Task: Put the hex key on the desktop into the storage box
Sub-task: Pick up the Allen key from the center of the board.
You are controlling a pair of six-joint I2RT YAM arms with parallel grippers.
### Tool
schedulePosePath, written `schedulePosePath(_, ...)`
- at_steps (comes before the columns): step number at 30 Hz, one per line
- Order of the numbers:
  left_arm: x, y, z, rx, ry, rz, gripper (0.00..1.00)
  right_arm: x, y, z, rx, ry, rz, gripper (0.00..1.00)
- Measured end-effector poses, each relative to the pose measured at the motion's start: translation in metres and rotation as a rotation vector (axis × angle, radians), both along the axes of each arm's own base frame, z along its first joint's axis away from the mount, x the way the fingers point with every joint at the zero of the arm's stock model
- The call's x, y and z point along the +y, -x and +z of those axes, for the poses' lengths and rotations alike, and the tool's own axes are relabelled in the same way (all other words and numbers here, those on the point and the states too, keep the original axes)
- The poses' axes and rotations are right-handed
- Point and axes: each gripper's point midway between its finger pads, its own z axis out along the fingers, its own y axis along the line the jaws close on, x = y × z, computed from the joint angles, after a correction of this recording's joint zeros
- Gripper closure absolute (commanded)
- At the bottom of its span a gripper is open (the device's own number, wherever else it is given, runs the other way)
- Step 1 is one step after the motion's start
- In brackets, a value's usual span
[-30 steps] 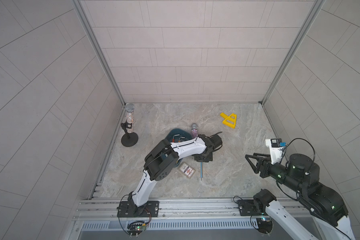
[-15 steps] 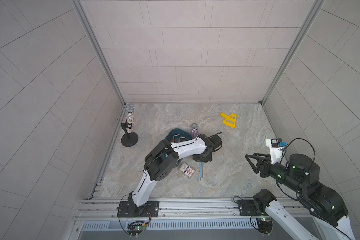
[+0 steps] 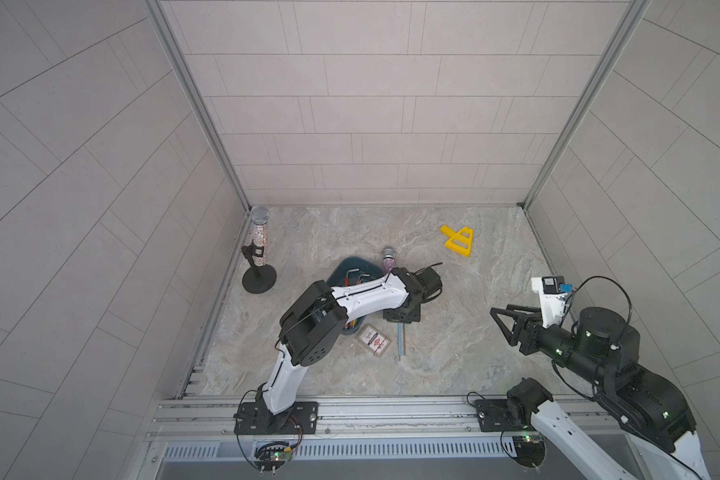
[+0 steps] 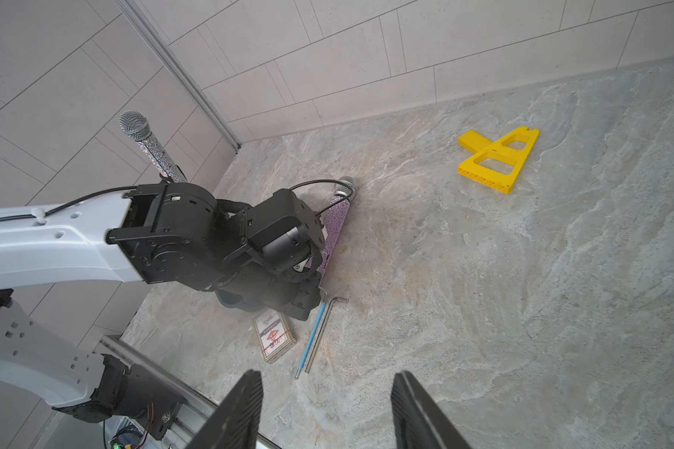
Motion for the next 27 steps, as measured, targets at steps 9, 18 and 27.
schedulePosePath(9, 0.006, 0.011, -0.014, 0.045, -0.005, 0.005, 0.81, 0.0, 0.0, -0.002, 0.005, 0.002, 0.0, 0.42)
schedulePosePath(18, 0.002, 0.015, -0.016, 0.045, 0.01, 0.012, 0.77, 0.0, -0.001, -0.006, 0.014, 0.006, 0.0, 0.42)
schedulePosePath(27, -0.004, 0.015, -0.007, 0.032, 0.057, 0.031, 0.76, 0.001, -0.001, -0.007, 0.017, 0.007, 0.0, 0.42)
